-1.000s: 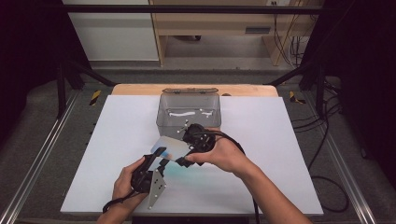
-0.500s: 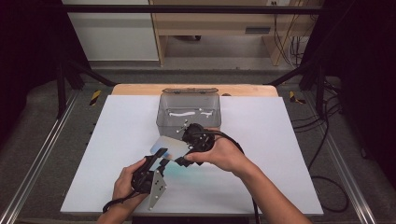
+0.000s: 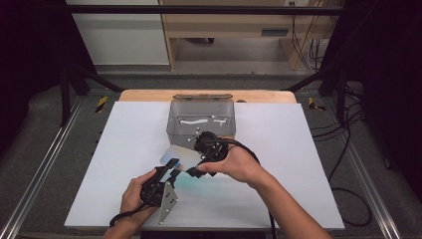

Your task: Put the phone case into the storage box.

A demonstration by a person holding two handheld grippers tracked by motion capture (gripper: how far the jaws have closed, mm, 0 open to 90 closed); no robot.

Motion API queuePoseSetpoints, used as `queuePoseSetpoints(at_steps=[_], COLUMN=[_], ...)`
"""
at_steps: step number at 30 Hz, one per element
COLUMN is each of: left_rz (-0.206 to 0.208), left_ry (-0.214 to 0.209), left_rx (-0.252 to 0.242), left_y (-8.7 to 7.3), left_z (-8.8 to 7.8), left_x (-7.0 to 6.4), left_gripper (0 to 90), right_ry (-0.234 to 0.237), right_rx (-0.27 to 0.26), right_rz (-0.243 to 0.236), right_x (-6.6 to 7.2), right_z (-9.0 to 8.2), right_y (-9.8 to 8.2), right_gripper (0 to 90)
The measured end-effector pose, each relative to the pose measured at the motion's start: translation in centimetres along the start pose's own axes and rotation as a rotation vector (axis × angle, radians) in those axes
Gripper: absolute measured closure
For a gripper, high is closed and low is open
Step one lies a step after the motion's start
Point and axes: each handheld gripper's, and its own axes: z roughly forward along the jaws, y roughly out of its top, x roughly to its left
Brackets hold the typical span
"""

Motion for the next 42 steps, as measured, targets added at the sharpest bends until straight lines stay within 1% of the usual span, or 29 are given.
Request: queuePoseSetpoints(at_steps=[11, 25, 35, 38, 42], left_rz=[0.001, 0.013, 0.046, 0.048, 0.061], left_ry=[0.000, -0.001, -0.003, -0.002, -0.009], left_rx=[0.000, -0.001, 0.011, 0.009, 0.017], left_y=[-0.10, -0.04, -0.02, -0.01, -0.05], left_z=[-0.01, -0.07, -0.12, -0.19, -0.16], left_x=[-0.01, -0.02, -0.10, -0.04, -0.10], left_gripper=[69.4, 71.9, 73.6, 74.6, 76.7], right_ry=[0.000, 0.004, 0.009, 0.015, 0.017], right_rx=[0.000, -0.001, 0.005, 0.012, 0.007], right_rz=[0.001, 0.002, 0.005, 0.010, 0.016], right_x=[0.10, 0.09, 0.04, 0.06, 0.01], right_z=[0.11, 0.03, 0.12, 0.13, 0.09], right_y=[0.10, 0.11, 0.13, 0.09, 0.12], right_gripper=[17.4, 17.3, 17.2, 17.2, 17.1])
